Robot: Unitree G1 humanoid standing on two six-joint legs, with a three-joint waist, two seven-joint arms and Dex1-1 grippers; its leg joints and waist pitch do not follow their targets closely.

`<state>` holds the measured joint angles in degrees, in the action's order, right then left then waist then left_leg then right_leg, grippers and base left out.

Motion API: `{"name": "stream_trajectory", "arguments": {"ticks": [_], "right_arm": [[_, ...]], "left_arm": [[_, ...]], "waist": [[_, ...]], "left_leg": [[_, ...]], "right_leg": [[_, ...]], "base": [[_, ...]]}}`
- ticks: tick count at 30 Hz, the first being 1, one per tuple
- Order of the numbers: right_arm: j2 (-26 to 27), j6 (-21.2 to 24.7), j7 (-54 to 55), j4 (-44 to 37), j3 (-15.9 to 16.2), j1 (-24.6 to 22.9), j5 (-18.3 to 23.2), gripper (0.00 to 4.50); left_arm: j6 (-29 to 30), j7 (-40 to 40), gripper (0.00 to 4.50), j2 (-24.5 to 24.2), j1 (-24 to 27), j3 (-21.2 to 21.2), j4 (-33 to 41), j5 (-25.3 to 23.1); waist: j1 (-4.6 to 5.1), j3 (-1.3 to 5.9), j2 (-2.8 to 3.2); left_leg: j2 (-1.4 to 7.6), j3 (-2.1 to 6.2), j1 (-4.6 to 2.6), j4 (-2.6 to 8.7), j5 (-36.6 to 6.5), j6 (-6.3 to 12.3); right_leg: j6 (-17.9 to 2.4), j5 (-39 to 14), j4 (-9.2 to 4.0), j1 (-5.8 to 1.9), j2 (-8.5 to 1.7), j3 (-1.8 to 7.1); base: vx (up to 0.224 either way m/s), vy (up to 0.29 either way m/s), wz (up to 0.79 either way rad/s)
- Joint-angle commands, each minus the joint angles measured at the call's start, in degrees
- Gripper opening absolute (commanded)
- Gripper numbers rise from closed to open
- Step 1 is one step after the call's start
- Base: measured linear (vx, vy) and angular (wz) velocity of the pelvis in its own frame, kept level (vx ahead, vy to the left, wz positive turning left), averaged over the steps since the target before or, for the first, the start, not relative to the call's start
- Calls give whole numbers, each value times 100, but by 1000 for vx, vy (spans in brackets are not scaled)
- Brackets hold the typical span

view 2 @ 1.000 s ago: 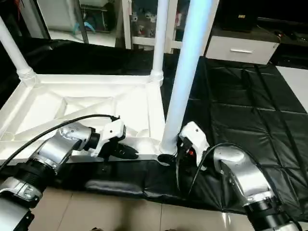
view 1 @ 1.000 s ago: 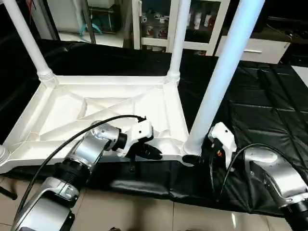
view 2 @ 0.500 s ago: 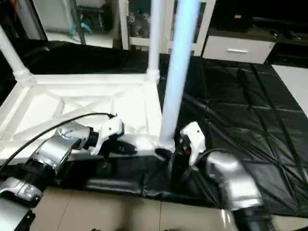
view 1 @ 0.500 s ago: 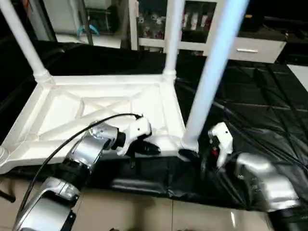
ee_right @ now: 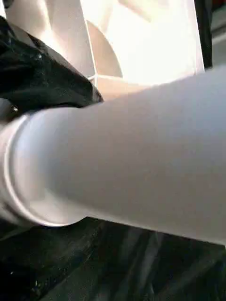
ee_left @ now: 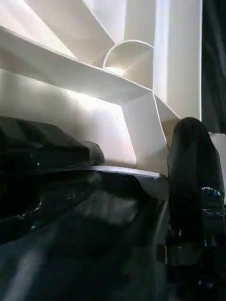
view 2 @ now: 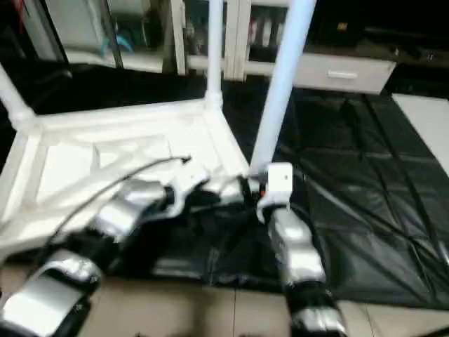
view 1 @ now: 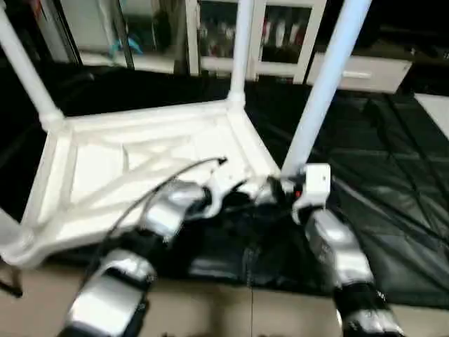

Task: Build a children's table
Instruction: Rotate leg to tighten

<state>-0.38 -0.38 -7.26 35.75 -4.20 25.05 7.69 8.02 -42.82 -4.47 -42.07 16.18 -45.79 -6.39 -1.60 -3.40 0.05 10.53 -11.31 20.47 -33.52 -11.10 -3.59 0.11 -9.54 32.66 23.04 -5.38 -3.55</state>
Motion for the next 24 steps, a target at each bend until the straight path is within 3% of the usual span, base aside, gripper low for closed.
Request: {"name": "stream_trajectory", "arguments": {"ticks": [1,3,4,5,6,7,8,10,11,12,14,17,18,20,23,24], "right_arm": [[747,-72,-278,174,681,58,-9,297],[755,-444,-113,363,604,162,-160,296],[768,-553,-61,420,510,181,-174,296],[769,-566,-53,426,496,183,-175,296],[772,-589,-95,414,442,176,-125,296],[787,-657,-112,472,386,200,-117,296],[773,-746,-167,443,364,192,-98,316],[722,-757,-272,258,359,131,-48,325],[659,-720,-370,53,377,60,-10,332],[659,-720,-370,53,377,60,-10,334],[573,-674,-482,-158,412,-20,19,368],[282,-440,-807,-734,489,-252,99,375],[263,-426,-826,-768,493,-266,105,375],[-294,108,-1581,-1678,702,-682,230,375],[-1155,774,-2737,-2831,1069,-1297,530,375],[-1205,801,-2793,-2885,1086,-1328,546,375]], "left_arm": [[81,1231,0,388,-52,-158,-391,24],[-23,1432,0,486,-112,-267,-488,27],[-63,1407,0,490,-115,-309,-499,45],[-69,1397,0,489,-114,-315,-498,48],[-68,1325,0,464,-101,-327,-479,62],[-86,1294,0,457,-108,-342,-504,64],[-131,1234,0,428,-103,-343,-515,55],[-168,1122,0,364,-75,-329,-485,45],[-212,997,0,302,-36,-317,-431,50],[-212,997,0,302,-36,-317,-431,50],[-219,897,0,234,4,-303,-371,60],[-256,414,0,17,169,-193,-127,78],[-257,385,0,3,179,-186,-113,78],[-208,-189,0,-279,359,-76,125,112],[-204,-744,0,-549,455,-8,170,167],[-208,-783,0,-563,459,0,173,170]], "waist": [[43,251,-36],[63,264,-46],[96,274,-32],[102,270,-45],[103,285,-28],[153,314,-38],[158,331,-19],[120,352,-30],[108,359,-37],[89,392,-25],[72,369,-24],[68,345,-26],[47,328,-14],[13,307,-26],[-48,306,-28],[-69,305,-62]], "left_leg": [[246,182,-58,541,-2287,7],[223,162,-16,530,-2131,88],[233,195,55,553,-1952,130],[230,178,53,546,-1933,164],[215,143,-12,501,-1964,241],[211,174,84,507,-1714,337],[228,172,107,503,-1470,431],[220,109,18,440,-1179,580],[215,98,28,417,-1040,653],[218,101,63,391,-626,812],[222,81,68,374,-429,1028],[246,80,54,398,-677,992],[259,74,22,418,-880,896],[271,83,-6,453,-1188,703],[284,79,-11,466,-1246,646],[281,87,14,463,-1232,655]], "right_leg": [[-798,-2684,-514,-112,-324,211],[-884,-2337,-468,-134,-316,222],[-908,-2232,-435,-214,-328,204],[-897,-2234,-453,-195,-312,199],[-966,-2168,-464,-140,-313,225],[-1065,-1847,-399,-235,-332,222],[-1110,-1644,-388,-239,-326,202],[-1315,-1140,-362,-188,-303,220],[-1391,-917,-330,-200,-303,231],[-1517,-353,-233,-249,-303,227],[-1666,1,-208,-247,-301,208],[-1626,-482,-257,-241,-300,203],[-1554,-823,-302,-227,-295,206],[-1373,-1306,-348,-231,-269,217],[-1246,-1310,-348,-228,-267,237],[-1193,-1342,-338,-245,-283,247]], "base": [[0,0,0],[0,0,0],[0,0,0],[0,0,0],[0,0,0],[0,0,0],[0,0,0],[30,-13,4],[64,-23,4],[64,-23,4],[0,0,0],[0,0,0],[0,0,0],[0,0,0],[0,0,0],[0,0,0]]}}
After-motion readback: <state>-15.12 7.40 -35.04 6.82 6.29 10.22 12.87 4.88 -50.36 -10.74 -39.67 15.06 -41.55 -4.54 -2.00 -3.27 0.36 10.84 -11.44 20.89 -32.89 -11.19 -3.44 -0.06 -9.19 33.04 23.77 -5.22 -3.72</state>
